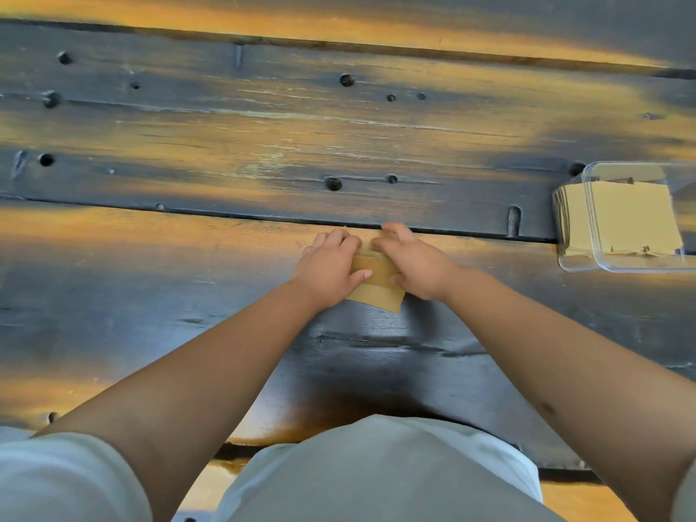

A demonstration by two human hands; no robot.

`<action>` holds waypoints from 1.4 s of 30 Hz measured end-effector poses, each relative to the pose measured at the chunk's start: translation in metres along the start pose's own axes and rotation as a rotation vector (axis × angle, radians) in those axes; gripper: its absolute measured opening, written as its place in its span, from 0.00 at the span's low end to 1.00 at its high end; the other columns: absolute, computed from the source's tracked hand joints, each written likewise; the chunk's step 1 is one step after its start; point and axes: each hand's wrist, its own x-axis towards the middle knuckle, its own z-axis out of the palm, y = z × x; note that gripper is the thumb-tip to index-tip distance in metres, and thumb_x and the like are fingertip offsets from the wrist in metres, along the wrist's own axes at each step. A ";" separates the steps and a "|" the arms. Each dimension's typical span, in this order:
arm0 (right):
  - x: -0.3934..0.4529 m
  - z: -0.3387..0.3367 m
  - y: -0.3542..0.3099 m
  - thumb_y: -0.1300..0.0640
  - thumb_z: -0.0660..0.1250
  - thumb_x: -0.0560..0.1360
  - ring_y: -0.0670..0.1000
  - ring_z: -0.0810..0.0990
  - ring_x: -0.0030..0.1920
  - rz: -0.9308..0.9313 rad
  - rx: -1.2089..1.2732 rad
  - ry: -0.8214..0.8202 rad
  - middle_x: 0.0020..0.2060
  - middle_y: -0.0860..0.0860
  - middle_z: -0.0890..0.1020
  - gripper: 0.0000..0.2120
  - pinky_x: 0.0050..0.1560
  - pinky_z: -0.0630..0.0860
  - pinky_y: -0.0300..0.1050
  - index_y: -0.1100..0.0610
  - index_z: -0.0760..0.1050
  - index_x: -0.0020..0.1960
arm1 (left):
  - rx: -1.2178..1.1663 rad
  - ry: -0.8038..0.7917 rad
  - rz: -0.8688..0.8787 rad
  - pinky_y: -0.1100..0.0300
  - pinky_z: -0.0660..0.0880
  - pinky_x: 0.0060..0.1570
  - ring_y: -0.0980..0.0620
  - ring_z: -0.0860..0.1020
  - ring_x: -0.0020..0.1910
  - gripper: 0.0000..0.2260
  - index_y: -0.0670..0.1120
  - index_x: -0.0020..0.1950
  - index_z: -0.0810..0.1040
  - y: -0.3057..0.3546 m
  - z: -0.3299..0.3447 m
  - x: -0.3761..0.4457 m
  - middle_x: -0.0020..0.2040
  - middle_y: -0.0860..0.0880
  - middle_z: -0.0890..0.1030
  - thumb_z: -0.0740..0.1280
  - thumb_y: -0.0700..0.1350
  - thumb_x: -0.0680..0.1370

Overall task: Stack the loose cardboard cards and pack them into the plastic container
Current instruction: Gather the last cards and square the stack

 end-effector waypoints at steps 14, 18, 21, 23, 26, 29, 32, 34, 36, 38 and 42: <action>0.006 -0.006 -0.008 0.54 0.67 0.74 0.59 0.73 0.55 0.105 -0.165 -0.062 0.54 0.55 0.73 0.17 0.49 0.72 0.52 0.54 0.65 0.60 | 0.009 -0.103 0.073 0.51 0.69 0.55 0.46 0.69 0.58 0.20 0.47 0.60 0.71 0.003 0.001 0.015 0.57 0.46 0.72 0.71 0.55 0.73; -0.006 -0.006 -0.007 0.55 0.63 0.76 0.59 0.76 0.50 0.071 -0.109 -0.052 0.50 0.54 0.73 0.12 0.46 0.74 0.53 0.54 0.63 0.56 | -0.143 -0.033 0.150 0.52 0.71 0.50 0.45 0.74 0.51 0.13 0.44 0.56 0.74 0.002 -0.003 0.003 0.51 0.45 0.77 0.69 0.48 0.76; -0.014 0.004 -0.013 0.56 0.65 0.74 0.58 0.76 0.53 0.042 -0.008 0.003 0.52 0.53 0.74 0.16 0.49 0.74 0.52 0.52 0.64 0.60 | -0.248 -0.031 0.150 0.55 0.71 0.48 0.48 0.75 0.50 0.13 0.46 0.57 0.75 -0.006 -0.003 -0.009 0.50 0.49 0.76 0.70 0.47 0.75; -0.019 0.018 -0.023 0.57 0.67 0.73 0.57 0.75 0.56 0.051 0.111 0.008 0.59 0.54 0.72 0.25 0.56 0.73 0.52 0.52 0.64 0.67 | -0.214 -0.075 0.117 0.55 0.70 0.52 0.48 0.72 0.54 0.17 0.47 0.61 0.75 -0.013 -0.001 -0.016 0.53 0.49 0.74 0.71 0.49 0.74; -0.022 0.038 -0.036 0.58 0.70 0.72 0.59 0.76 0.54 0.178 0.166 -0.049 0.66 0.54 0.62 0.32 0.56 0.75 0.53 0.55 0.59 0.72 | -0.038 -0.159 0.096 0.50 0.69 0.61 0.47 0.66 0.61 0.27 0.50 0.68 0.70 -0.018 0.003 -0.023 0.63 0.49 0.69 0.73 0.51 0.72; -0.021 0.048 -0.044 0.61 0.70 0.71 0.58 0.76 0.53 0.256 0.137 -0.005 0.64 0.54 0.63 0.29 0.52 0.76 0.55 0.56 0.62 0.69 | 0.078 -0.155 0.120 0.50 0.67 0.59 0.46 0.65 0.62 0.33 0.52 0.72 0.62 -0.016 0.007 -0.027 0.66 0.50 0.67 0.73 0.54 0.71; -0.021 0.044 -0.048 0.59 0.71 0.70 0.57 0.69 0.58 0.261 0.041 0.071 0.58 0.53 0.70 0.24 0.52 0.75 0.53 0.53 0.66 0.63 | 0.137 -0.124 0.141 0.54 0.60 0.51 0.48 0.64 0.58 0.32 0.55 0.70 0.65 -0.015 0.007 -0.026 0.58 0.51 0.66 0.74 0.55 0.69; -0.023 0.040 -0.047 0.56 0.72 0.69 0.56 0.69 0.57 0.239 0.011 0.068 0.54 0.52 0.71 0.23 0.51 0.75 0.53 0.50 0.66 0.59 | 0.129 -0.107 0.156 0.55 0.59 0.51 0.49 0.62 0.56 0.27 0.55 0.65 0.70 -0.015 0.006 -0.026 0.54 0.52 0.64 0.75 0.54 0.68; -0.028 0.035 -0.045 0.54 0.72 0.69 0.57 0.73 0.53 0.208 0.054 0.027 0.52 0.52 0.73 0.21 0.48 0.76 0.54 0.51 0.65 0.57 | 0.056 -0.129 0.166 0.54 0.64 0.54 0.48 0.64 0.58 0.24 0.53 0.62 0.72 -0.016 0.003 -0.025 0.57 0.50 0.67 0.75 0.51 0.69; -0.034 0.033 -0.044 0.54 0.69 0.72 0.59 0.77 0.48 0.140 0.037 0.044 0.50 0.53 0.76 0.18 0.43 0.76 0.53 0.52 0.63 0.56 | -0.028 -0.166 0.175 0.56 0.69 0.48 0.47 0.72 0.56 0.17 0.50 0.59 0.73 -0.014 -0.001 -0.027 0.55 0.49 0.74 0.72 0.48 0.72; -0.039 0.030 -0.041 0.62 0.65 0.73 0.60 0.77 0.50 -0.025 -0.208 0.254 0.54 0.55 0.76 0.21 0.39 0.73 0.51 0.56 0.65 0.65 | 0.006 -0.009 0.228 0.54 0.72 0.40 0.45 0.76 0.47 0.09 0.48 0.50 0.70 -0.005 -0.011 -0.031 0.48 0.47 0.77 0.68 0.47 0.75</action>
